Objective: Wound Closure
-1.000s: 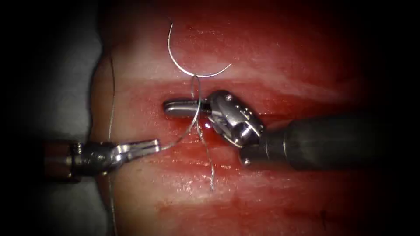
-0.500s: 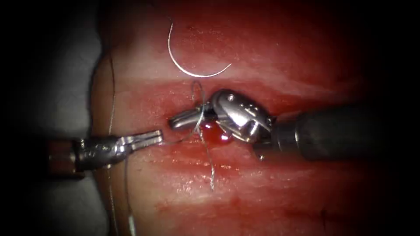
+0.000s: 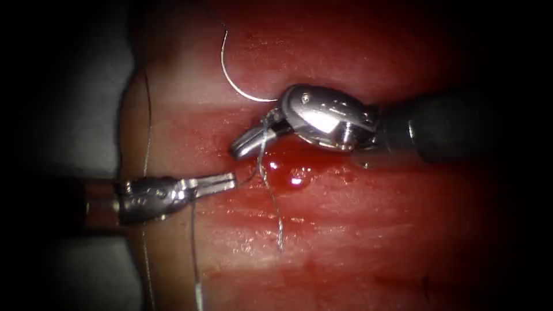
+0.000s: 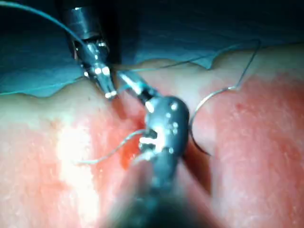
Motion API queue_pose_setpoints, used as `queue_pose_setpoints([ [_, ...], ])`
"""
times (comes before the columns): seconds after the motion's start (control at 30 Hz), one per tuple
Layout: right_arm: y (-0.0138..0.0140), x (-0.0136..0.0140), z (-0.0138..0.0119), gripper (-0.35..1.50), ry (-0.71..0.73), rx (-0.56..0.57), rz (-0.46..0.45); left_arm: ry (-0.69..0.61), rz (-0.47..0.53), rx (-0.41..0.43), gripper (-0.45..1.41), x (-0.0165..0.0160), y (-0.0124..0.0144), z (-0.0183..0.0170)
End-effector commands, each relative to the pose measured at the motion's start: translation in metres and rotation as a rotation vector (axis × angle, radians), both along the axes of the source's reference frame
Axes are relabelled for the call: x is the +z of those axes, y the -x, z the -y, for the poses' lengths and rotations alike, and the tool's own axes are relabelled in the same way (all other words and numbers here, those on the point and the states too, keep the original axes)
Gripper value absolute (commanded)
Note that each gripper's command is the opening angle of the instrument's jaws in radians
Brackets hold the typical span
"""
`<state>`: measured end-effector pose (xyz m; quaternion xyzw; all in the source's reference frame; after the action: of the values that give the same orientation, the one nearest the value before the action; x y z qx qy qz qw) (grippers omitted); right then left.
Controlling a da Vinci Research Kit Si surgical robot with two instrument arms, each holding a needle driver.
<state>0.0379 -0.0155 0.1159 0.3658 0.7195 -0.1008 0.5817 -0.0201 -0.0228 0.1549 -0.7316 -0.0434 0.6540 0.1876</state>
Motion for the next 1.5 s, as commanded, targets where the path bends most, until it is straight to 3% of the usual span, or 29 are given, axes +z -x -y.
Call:
queue_pose_setpoints([
  [0.03, -0.0008, 0.0006, 0.0009, -0.35, -0.001, -0.001, -0.002, -0.007, 0.003, 0.004, -0.45, 0.0005, 0.0006, 0.0009],
  [0.37, 0.0002, 0.0018, 0.0031, -0.35, 0.028, -0.045, -0.024, 0.0, 0.011, 0.02, -0.45, 0.002, 0.0, 0.0001],
  [0.63, 0.0003, 0.0017, 0.0038, -0.35, 0.049, -0.082, -0.045, -0.016, 0.016, 0.031, -0.45, 0.0036, 0.0015, 0.0003],
  [0.8, 0.0, 0.0015, 0.0044, -0.35, 0.096, -0.169, -0.04, -0.032, 0.013, 0.042, -0.45, 0.0049, 0.0025, 0.001],
  [0.97, -0.0003, 0.0017, 0.0059, 0.27, 0.167, -0.296, -0.067, -0.031, 0.013, 0.06, -0.45, 0.0049, 0.004, 0.0009],
  [1.07, -0.0003, 0.002, 0.007, 0.34, 0.195, -0.357, -0.053, -0.033, 0.017, 0.065, -0.45, 0.0049, 0.0046, 0.0006],
  [1.13, -0.0004, 0.0025, 0.0079, 0.56, 0.232, -0.416, -0.025, -0.033, 0.02, 0.07, -0.45, 0.005, 0.0049, 0.0002],
  [1.5, 0.0004, 0.0033, 0.009, 0.59, 0.396, -0.572, 0.079, -0.045, 0.01, 0.095, -0.45, 0.0045, 0.0042, -0.0004],
])
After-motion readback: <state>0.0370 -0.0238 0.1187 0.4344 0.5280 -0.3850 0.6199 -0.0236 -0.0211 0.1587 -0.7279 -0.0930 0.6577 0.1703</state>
